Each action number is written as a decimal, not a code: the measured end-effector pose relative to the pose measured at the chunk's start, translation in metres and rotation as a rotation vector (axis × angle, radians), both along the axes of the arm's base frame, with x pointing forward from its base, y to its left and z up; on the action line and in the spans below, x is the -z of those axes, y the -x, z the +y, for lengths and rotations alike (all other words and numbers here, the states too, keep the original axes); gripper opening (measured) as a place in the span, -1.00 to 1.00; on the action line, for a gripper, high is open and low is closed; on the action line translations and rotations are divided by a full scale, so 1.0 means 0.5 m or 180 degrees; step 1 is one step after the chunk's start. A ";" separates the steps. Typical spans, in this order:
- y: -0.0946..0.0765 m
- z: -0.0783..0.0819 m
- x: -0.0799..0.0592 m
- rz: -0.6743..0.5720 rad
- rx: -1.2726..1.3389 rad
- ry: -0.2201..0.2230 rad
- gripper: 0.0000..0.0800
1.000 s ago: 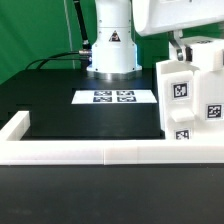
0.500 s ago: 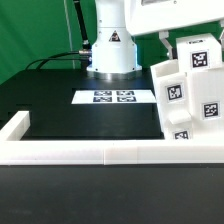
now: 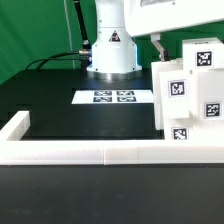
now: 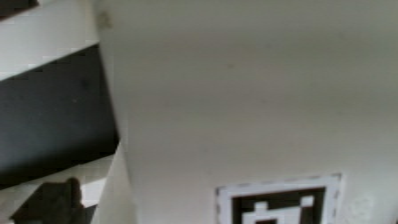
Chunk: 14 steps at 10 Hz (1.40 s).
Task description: Assemble cabinet
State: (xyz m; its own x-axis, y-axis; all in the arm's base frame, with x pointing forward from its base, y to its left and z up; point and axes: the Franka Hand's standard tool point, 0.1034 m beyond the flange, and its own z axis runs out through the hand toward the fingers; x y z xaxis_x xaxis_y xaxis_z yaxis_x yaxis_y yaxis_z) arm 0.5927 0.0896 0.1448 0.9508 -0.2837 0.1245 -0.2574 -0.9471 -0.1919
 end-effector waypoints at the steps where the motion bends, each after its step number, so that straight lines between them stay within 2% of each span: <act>1: 0.000 0.000 0.000 0.0000 0.0000 0.0000 0.98; 3: -0.002 0.002 -0.007 0.0017 -0.0007 -0.0007 1.00; 6: -0.003 0.007 -0.051 0.0095 -0.0038 -0.0039 0.99; 8: -0.012 0.010 -0.070 0.0134 -0.0059 -0.0058 0.99; 10: -0.024 0.004 -0.063 0.0146 -0.0077 -0.0060 0.99; 14: -0.023 0.006 -0.061 0.0153 -0.0081 -0.0060 0.99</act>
Offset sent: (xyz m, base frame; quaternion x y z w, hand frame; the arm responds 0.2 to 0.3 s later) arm 0.0002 0.0010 0.0193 -0.0017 -0.0276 0.0072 0.9996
